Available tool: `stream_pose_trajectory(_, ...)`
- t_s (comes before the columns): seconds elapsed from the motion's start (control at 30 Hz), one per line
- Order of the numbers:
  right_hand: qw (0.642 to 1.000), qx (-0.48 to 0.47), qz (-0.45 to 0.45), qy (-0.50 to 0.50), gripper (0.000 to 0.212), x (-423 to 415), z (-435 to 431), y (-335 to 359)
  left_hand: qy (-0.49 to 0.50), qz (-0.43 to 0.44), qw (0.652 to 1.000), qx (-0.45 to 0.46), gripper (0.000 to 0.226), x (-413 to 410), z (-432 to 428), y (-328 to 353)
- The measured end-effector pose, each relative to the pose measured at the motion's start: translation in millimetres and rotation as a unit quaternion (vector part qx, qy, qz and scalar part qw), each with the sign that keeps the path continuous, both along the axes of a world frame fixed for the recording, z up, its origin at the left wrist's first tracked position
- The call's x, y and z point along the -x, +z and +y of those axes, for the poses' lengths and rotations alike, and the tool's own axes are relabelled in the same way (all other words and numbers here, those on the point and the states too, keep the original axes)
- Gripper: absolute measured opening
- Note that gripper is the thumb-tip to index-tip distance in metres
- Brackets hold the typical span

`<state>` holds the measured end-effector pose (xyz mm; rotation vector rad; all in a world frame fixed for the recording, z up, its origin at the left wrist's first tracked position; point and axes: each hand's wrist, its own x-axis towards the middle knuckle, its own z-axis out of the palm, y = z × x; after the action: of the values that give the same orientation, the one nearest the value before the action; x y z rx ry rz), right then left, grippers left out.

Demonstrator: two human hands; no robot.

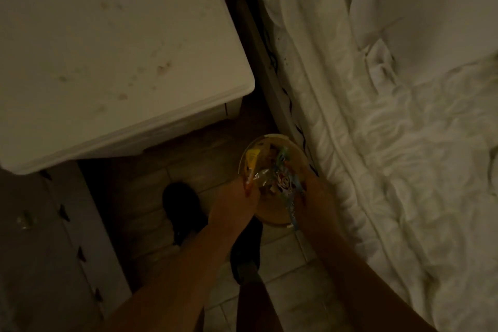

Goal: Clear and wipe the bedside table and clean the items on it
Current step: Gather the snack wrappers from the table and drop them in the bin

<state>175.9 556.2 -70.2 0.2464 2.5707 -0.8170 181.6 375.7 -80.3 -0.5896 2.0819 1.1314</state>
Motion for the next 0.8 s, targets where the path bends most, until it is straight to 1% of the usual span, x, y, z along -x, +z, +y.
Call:
stream_pose_trajectory(0.03, 0.999, -0.015, -0.03, -0.003, 0.055, -5, 4, -12, 0.006, -0.014, 1.0, -0.014, 0.032, -3, 4, -9)
stream_pose_trajectory(0.1, 0.997, -0.018, -0.071, -0.015, 0.045, -12, 8, -34, -0.005, -0.037, 0.999, -0.022, 0.036, -7, 12, -28)
stream_pose_trajectory(0.2, 0.996, -0.008, -0.074, -0.039, 0.036, -16, 10, -57, -0.027, -0.039, 0.999, -0.006, 0.036, -9, 19, -54)
stream_pose_trajectory(0.27, 0.997, -0.024, -0.07, -0.038, 0.036, -16, 12, -72, -0.024, -0.026, 0.999, 0.004, 0.034, -10, 23, -69)
stream_pose_trajectory(0.33, 0.995, -0.029, -0.075, -0.05, 0.037, -17, 13, -86, 0.0, -0.02, 1.0, -0.018, 0.037, -9, 29, -81)
stream_pose_trajectory(0.4, 0.991, 0.008, -0.093, -0.098, 0.036, -17, 15, -95, 0.009, -0.015, 0.999, -0.035, 0.032, -6, 34, -91)
stream_pose_trajectory(0.47, 0.988, 0.034, -0.099, -0.115, 0.036, -17, 17, -100, 0.005, -0.002, 1.0, -0.029, 0.026, -4, 35, -102)
stream_pose_trajectory(0.57, 0.99, 0.019, -0.104, -0.093, 0.037, -18, 21, -101, 0.019, -0.002, 1.0, -0.021, 0.028, -3, 36, -108)
stream_pose_trajectory(0.63, 0.992, 0.026, -0.096, -0.073, 0.037, -19, 21, -97, 0.016, -0.001, 0.999, -0.032, 0.025, -5, 38, -107)
stream_pose_trajectory(0.73, 0.993, 0.034, -0.097, -0.053, 0.042, -19, 17, -87, -0.012, 0.015, 1.0, -0.005, 0.016, -6, 35, -95)
stream_pose_trajectory(0.8, 0.993, 0.029, -0.103, -0.044, 0.037, -16, 12, -77, -0.021, 0.028, 0.999, -0.004, 0.024, -8, 31, -85)
